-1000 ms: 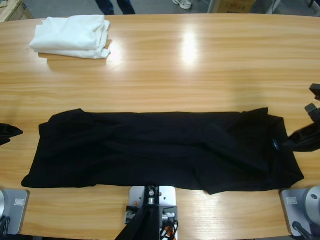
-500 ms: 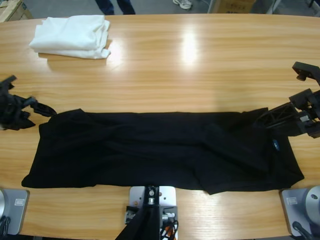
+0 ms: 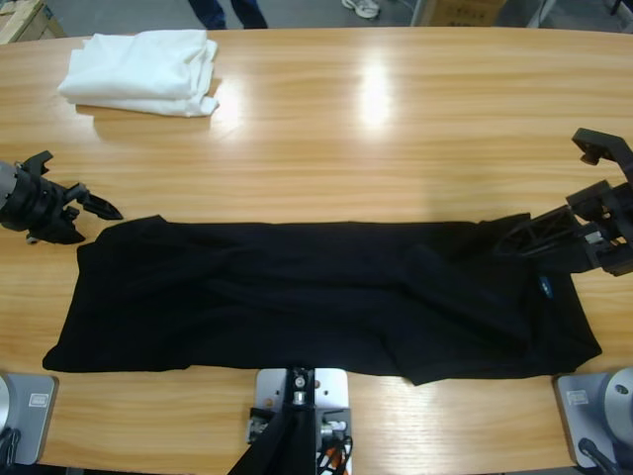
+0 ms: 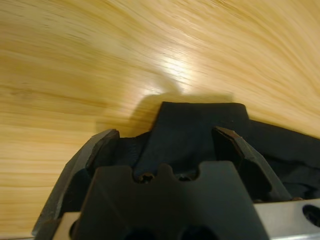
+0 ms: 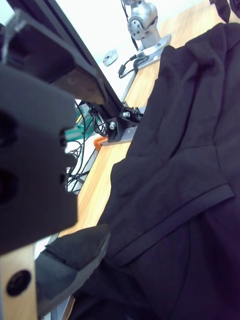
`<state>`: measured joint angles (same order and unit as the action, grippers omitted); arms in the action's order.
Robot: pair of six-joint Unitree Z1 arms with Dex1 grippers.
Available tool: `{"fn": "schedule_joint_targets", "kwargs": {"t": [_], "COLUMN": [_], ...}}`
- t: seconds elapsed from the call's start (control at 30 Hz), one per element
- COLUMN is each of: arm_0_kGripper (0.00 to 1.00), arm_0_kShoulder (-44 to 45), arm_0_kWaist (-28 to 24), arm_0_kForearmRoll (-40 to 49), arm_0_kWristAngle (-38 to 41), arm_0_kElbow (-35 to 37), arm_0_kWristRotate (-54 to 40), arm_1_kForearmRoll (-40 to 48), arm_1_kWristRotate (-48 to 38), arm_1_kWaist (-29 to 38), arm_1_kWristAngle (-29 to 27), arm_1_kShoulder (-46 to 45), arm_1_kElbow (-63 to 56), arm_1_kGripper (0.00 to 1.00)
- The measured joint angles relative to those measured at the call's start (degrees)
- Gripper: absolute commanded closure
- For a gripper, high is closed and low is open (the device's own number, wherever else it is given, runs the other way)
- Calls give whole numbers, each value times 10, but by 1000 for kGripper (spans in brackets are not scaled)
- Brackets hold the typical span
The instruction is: Fold clothes
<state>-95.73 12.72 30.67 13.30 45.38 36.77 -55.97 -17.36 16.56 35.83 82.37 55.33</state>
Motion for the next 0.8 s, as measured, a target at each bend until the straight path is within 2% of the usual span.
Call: {"fn": "schedule_joint_targets", "kwargs": {"t": [0.13,0.33,0.37,0.43,0.47,0.5,0.8], "arm_0_kGripper": [395,397,434,682,905,1000,1000], "arm_0_kShoulder": [-6,-27,-29,-30,-30,-30,-29], "arm_0_kWaist": [0,0,0,0,0,0,0], "arm_0_kForearmRoll": [-10,-22,-22,-23,-25,-29,-101], "arm_0_kWristAngle": [18,28,28,28,28,28,39], "arm_0_kElbow": [0,-4,-5,-8,-10,-13,-43], "arm_0_kWristRotate": [0,0,-1,-2,-3,-4,-6], "arm_1_kForearmRoll": [6,8,8,8,8,8,12], "arm_1_kWristRotate": [0,0,0,0,0,0,0], "arm_1_kWaist": [0,0,0,0,0,0,0], "arm_1_kWristAngle": [0,0,0,0,0,0,0], "arm_1_kShoulder": [4,4,4,4,4,4,4], "arm_1_kElbow": [0,0,0,0,0,0,-4], "arm_1_kGripper": [18,18,18,18,18,18,18]}}
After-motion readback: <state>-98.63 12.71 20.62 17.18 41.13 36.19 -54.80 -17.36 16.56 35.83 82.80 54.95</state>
